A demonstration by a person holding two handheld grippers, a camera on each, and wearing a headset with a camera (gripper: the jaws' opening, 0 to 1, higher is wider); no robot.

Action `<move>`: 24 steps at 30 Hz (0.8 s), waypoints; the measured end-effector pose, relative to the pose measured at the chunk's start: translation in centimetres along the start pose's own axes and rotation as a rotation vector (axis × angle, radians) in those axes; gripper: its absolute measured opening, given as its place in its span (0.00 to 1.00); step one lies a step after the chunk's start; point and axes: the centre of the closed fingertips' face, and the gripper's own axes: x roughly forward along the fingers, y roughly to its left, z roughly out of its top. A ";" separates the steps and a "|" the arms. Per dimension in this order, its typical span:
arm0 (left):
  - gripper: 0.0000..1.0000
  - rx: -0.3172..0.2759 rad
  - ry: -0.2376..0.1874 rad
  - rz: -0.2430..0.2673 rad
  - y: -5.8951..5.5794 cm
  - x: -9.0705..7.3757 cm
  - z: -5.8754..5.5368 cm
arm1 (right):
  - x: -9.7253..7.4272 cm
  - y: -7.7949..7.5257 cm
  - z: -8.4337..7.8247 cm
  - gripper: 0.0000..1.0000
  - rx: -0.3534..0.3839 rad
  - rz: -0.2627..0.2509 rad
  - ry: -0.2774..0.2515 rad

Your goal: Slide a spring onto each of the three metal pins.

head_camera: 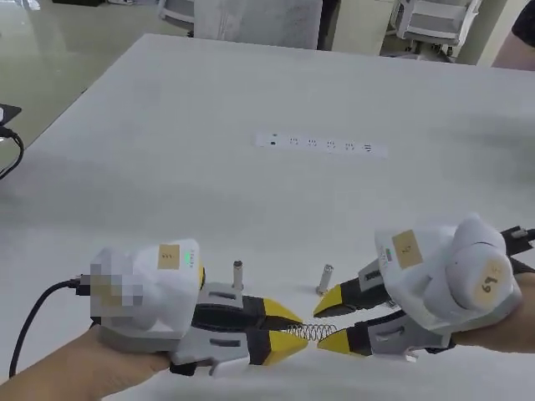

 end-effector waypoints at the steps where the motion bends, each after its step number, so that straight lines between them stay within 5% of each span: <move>1: 0.01 -0.001 -0.001 0.001 0.0 0.0 0.0 | 0.0 0.2 -0.3 0.16 0.013 0.008 0.002; 8: 0.01 -0.005 -0.015 -0.002 0.0 -0.1 0.4 | 0.1 0.0 -1.4 0.12 0.075 0.004 -0.022; 24: 0.01 -0.022 -0.026 0.004 0.4 -0.3 0.6 | -0.5 -0.2 -0.9 0.05 0.102 -0.002 -0.068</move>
